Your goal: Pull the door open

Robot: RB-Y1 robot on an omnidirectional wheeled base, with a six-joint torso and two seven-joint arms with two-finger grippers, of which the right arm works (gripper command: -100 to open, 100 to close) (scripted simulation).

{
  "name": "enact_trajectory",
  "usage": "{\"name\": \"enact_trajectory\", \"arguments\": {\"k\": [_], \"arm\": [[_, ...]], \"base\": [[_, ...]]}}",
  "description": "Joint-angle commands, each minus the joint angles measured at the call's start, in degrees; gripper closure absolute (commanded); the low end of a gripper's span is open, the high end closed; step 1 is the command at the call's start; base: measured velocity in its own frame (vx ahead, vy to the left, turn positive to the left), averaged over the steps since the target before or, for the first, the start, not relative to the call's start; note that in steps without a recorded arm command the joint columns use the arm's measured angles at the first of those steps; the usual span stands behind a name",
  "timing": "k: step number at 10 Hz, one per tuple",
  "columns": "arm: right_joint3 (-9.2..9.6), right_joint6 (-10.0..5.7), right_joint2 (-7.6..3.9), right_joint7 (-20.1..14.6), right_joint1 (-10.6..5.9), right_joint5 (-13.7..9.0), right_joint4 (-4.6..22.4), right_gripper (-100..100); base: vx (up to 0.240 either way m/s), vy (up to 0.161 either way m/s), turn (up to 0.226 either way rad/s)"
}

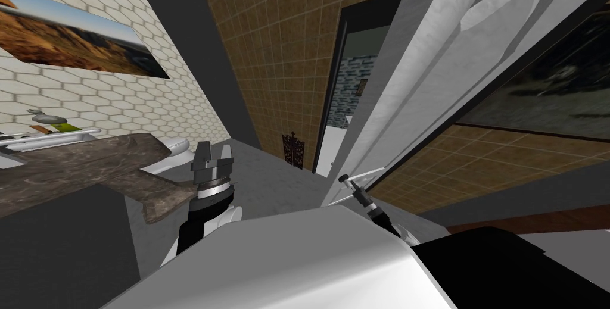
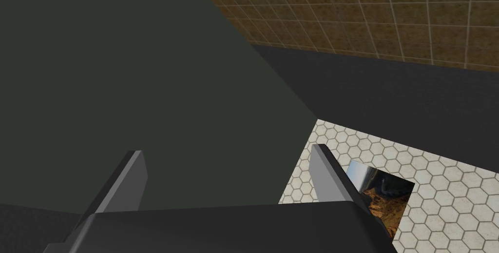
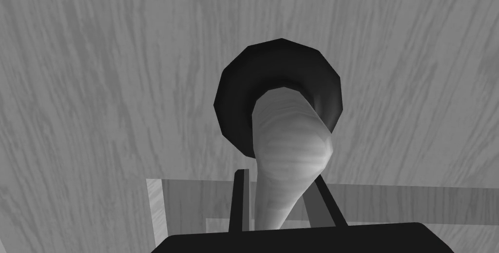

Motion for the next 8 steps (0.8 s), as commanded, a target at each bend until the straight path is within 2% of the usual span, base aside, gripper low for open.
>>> {"name": "enact_trajectory", "arguments": {"k": [1,3,4,5,7,8], "arm": [[0.21,-2.71,-0.22,-0.07,1.20,-0.01,1.26,100],[0.21,-2.71,-0.22,-0.07,1.20,-0.01,1.26,100],[0.30,-4.68,-0.46,-0.07,2.18,-0.09,1.93,100],[0.30,-4.68,-0.46,-0.07,2.18,-0.09,1.93,100],[0.48,-8.27,-0.88,-0.08,4.01,-0.23,3.16,100],[0.48,-8.27,-0.88,-0.08,4.01,-0.23,3.16,100]], "base": [[-0.041,-0.024,0.080],[-0.021,-0.023,0.008],[-0.023,-0.027,0.078],[-0.024,-0.028,0.039],[-0.043,-0.044,0.089],[-0.032,-0.040,0.030]]}}
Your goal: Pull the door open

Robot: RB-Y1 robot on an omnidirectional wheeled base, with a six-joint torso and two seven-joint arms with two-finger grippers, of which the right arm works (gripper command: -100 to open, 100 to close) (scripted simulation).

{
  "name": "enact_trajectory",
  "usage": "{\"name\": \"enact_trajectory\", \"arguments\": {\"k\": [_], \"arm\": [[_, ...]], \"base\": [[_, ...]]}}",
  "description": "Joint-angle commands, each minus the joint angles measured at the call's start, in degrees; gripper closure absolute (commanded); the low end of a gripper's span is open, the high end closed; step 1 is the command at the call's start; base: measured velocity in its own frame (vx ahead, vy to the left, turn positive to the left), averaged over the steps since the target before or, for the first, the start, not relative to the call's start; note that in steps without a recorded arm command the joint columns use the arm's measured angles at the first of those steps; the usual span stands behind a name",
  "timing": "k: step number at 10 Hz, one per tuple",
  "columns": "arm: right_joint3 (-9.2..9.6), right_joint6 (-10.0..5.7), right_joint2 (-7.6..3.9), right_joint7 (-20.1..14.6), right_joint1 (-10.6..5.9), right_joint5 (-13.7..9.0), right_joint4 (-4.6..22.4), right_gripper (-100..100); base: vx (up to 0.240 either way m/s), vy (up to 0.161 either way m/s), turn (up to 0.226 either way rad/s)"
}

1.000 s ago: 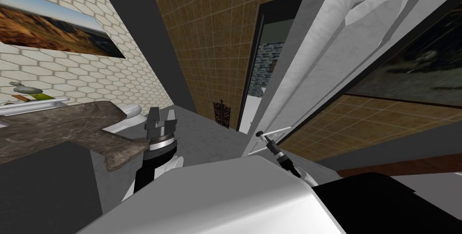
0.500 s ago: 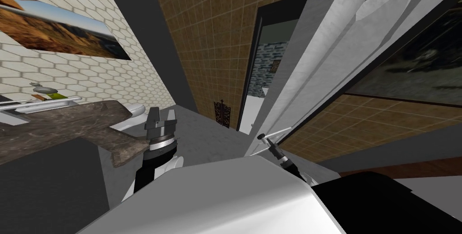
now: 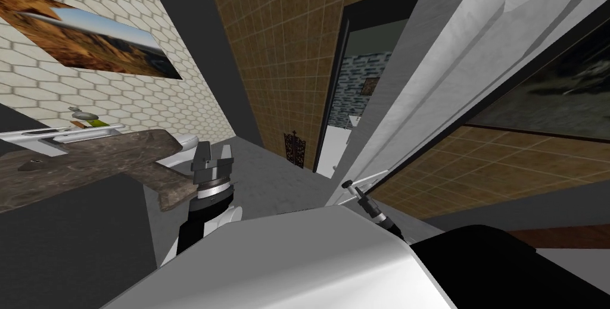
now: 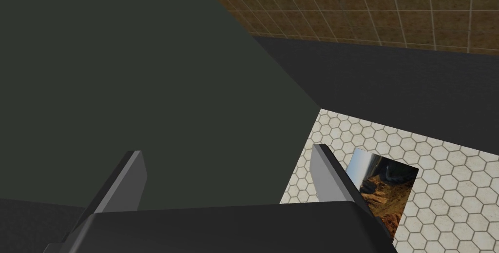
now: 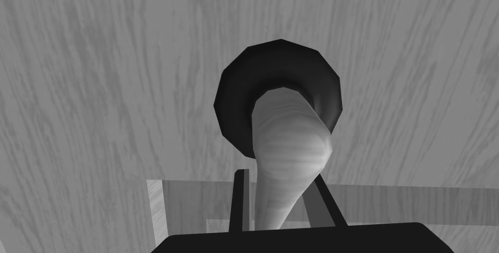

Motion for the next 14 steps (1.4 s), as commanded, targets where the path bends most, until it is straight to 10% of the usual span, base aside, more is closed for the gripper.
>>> {"name": "enact_trajectory", "arguments": {"k": [1,14], "arm": [[0.15,-2.86,-0.27,-0.16,0.63,-0.02,2.04,100],[0.63,-10.58,1.31,1.82,6.29,-1.19,7.35,100]], "base": [[-0.034,-0.030,0.046],[-0.010,-0.023,0.136]]}}
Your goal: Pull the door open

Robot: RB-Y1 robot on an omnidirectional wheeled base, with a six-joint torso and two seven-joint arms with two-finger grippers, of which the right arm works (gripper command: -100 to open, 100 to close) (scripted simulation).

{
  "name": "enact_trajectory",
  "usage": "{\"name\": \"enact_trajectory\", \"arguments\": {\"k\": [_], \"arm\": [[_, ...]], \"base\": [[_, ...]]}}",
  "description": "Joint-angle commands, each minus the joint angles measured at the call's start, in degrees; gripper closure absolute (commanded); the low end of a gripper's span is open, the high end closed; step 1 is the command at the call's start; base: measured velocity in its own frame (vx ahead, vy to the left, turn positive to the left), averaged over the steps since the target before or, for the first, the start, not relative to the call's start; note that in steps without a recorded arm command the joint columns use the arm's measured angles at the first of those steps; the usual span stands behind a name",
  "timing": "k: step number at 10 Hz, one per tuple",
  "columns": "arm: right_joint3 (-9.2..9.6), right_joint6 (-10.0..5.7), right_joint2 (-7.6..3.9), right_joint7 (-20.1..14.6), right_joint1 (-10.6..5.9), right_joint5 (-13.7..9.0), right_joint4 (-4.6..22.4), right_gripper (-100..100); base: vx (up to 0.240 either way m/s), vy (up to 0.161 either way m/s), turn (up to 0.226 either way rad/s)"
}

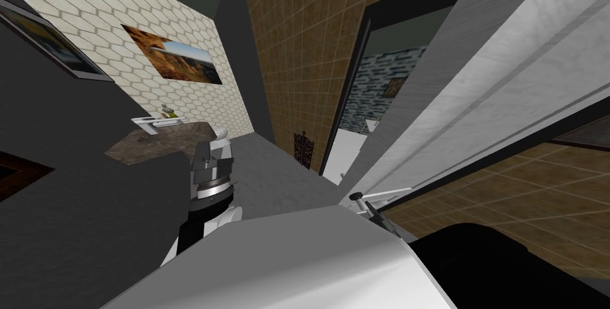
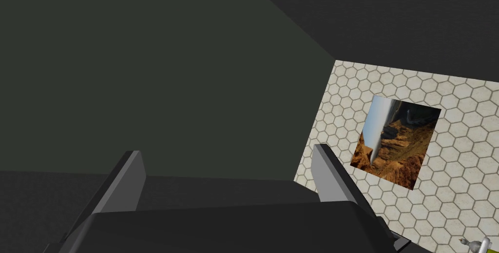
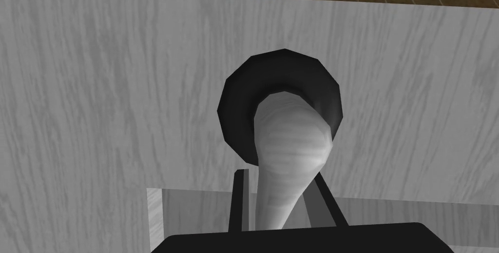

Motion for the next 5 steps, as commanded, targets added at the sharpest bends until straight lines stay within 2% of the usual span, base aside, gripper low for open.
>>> {"name": "enact_trajectory", "arguments": {"k": [1,2,3,4,5], "arm": [[0.47,-1.85,0.86,0.78,1.58,-0.01,0.74,100],[0.47,-1.85,0.86,0.78,1.58,-0.01,-0.15,100],[0.47,-1.85,0.86,0.78,1.58,-0.01,0.74,100],[0.47,-1.85,0.86,0.78,1.58,-0.01,-0.08,100],[0.47,-1.85,0.86,0.78,1.58,-0.01,0.74,100]], "base": [[-0.096,-0.067,0.279],[-0.084,-0.060,0.098],[-0.021,-0.021,-0.023],[0.001,0.001,-0.043],[0.002,0.007,-0.003]]}}
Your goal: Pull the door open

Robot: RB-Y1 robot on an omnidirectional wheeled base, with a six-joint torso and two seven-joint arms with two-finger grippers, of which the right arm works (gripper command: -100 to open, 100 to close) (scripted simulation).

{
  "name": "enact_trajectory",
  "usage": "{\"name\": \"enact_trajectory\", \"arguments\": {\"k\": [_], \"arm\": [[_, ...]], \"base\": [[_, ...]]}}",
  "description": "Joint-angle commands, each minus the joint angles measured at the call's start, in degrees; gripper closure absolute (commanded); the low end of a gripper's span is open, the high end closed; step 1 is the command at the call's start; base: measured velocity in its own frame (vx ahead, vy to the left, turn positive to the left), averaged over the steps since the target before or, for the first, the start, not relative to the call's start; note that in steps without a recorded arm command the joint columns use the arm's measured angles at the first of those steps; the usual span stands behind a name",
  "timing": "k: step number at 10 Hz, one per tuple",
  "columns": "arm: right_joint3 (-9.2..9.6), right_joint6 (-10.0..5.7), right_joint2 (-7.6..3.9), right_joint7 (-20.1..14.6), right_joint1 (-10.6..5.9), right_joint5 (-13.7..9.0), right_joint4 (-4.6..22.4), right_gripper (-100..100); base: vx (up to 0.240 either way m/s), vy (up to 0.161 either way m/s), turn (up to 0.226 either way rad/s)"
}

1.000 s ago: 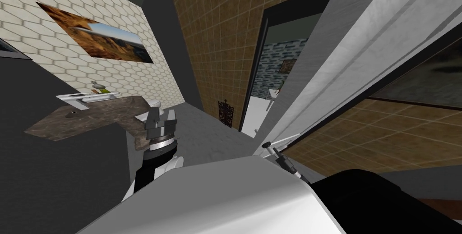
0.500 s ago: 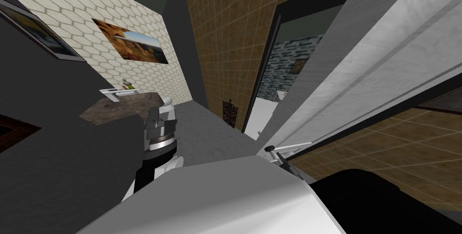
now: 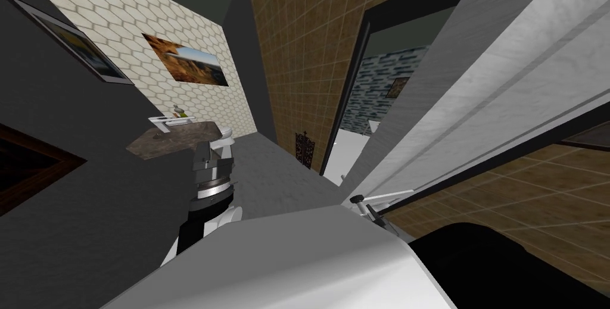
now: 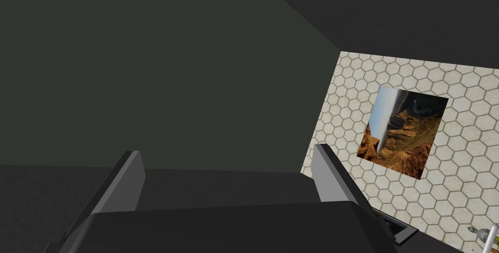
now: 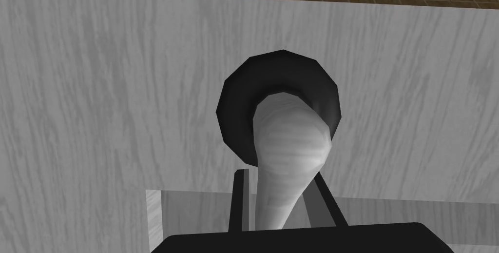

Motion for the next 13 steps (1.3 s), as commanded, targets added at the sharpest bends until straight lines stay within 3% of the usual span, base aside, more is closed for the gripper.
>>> {"name": "enact_trajectory", "arguments": {"k": [1,5,7,9,10,11,13], "arm": [[0.35,-1.02,0.43,0.00,-0.23,0.22,1.80,100],[0.40,-5.42,1.08,0.76,1.17,-0.26,3.98,100],[0.40,-5.42,1.08,0.76,1.17,-0.26,4.61,100],[0.42,-7.41,1.29,1.01,1.64,-0.41,4.70,100],[0.42,-7.84,1.33,1.05,1.72,-0.44,4.83,100],[0.71,-7.50,1.66,0.84,0.87,-0.18,5.69,100],[0.89,-6.58,1.11,-0.22,1.09,-0.58,5.80,100]], "base": [[-0.012,-0.006,0.054],[-0.133,-0.069,0.115],[-0.091,-0.041,-0.011],[-0.183,-0.048,0.022],[-0.225,-0.033,0.007],[-0.088,-0.007,0.006],[0.088,0.000,-0.002]]}}
